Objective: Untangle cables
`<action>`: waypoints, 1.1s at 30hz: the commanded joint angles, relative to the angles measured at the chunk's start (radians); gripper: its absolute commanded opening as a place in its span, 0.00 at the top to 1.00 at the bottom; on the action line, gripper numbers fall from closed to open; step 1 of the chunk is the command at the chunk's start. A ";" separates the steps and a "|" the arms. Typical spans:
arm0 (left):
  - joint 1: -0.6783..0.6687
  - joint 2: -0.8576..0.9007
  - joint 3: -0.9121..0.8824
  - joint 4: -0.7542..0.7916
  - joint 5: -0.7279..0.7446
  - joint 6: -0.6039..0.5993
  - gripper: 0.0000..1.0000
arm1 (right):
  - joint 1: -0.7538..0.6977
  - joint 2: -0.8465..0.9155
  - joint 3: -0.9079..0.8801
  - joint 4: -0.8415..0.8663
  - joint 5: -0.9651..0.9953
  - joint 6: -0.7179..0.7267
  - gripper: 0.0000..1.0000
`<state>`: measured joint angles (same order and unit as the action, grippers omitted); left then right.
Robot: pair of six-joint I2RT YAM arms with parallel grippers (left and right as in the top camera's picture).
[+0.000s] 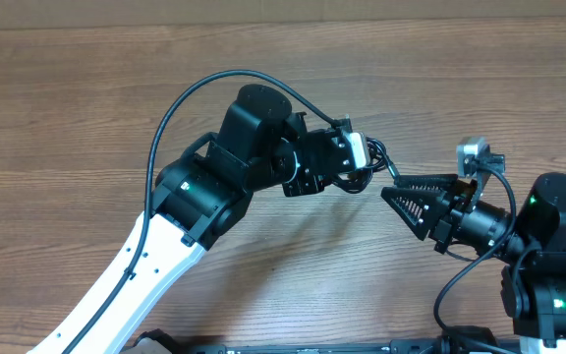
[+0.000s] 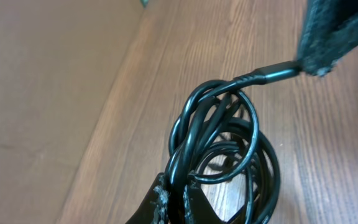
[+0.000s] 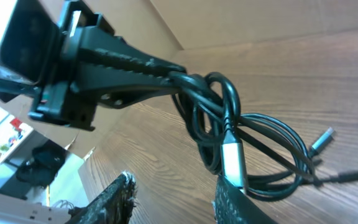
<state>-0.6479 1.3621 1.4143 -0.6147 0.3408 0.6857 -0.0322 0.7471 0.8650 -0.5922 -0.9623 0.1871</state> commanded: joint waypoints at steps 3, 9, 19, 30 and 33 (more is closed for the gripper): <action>0.000 0.003 0.010 -0.024 0.071 -0.013 0.96 | -0.002 -0.003 0.020 -0.011 0.053 -0.001 0.49; 0.001 0.003 0.010 -0.046 0.042 -0.013 0.96 | -0.002 -0.003 0.020 -0.020 0.084 -0.001 0.45; 0.000 0.003 0.010 -0.045 0.045 -0.013 0.96 | -0.002 -0.003 0.020 -0.023 0.087 -0.001 0.44; 0.001 0.003 0.010 -0.004 0.092 -0.021 0.96 | -0.002 -0.003 0.020 -0.030 0.071 -0.004 0.87; 0.000 0.003 0.010 -0.001 0.102 -0.021 0.96 | -0.002 -0.003 0.020 -0.030 0.071 -0.005 0.96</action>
<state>-0.6479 1.3628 1.4143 -0.6266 0.4099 0.6853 -0.0322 0.7471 0.8650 -0.6254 -0.8860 0.1871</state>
